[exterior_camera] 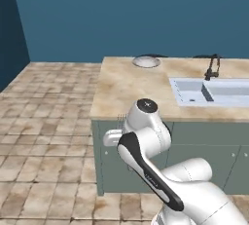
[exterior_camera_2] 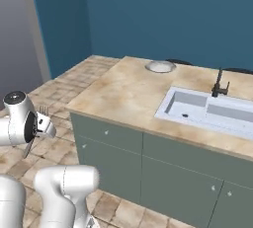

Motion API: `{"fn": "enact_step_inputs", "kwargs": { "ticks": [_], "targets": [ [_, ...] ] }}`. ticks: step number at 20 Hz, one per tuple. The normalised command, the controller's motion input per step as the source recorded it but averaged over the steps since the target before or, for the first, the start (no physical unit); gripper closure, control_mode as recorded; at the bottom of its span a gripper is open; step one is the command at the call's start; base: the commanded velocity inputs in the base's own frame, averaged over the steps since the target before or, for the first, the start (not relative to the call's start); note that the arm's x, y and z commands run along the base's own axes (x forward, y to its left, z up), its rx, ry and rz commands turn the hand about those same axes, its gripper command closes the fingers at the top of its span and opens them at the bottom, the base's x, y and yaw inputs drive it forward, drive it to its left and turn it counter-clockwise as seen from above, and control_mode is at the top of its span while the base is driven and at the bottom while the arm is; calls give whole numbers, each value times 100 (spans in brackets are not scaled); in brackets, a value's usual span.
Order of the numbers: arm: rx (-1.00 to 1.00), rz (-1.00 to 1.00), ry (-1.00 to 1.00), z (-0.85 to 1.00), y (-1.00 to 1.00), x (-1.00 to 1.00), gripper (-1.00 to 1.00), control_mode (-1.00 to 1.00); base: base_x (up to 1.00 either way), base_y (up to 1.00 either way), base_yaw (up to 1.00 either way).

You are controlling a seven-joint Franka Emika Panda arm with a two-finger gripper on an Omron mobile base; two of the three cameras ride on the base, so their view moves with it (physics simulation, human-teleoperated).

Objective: Take the fork and place it on the left side of the plate. Then take the spoon and place it on the right side of the plate. Make sure they're directly next to the plate.

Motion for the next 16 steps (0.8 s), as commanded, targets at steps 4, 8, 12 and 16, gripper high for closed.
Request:
{"fn": "enact_step_inputs", "kwargs": {
  "ticks": [4, 8, 12, 16],
  "targets": [
    [0, 0, 0, 0, 0, 0, 100, 100, 35, 100, -23],
    [0, 0, 0, 0, 0, 0, 100, 100, 0, 100, -24],
    [0, 0, 0, 0, 0, 0, 100, 100, 0, 100, -24],
    [0, 0, 0, 0, 0, 0, 100, 100, 29, 100, -16]
  ]
}}
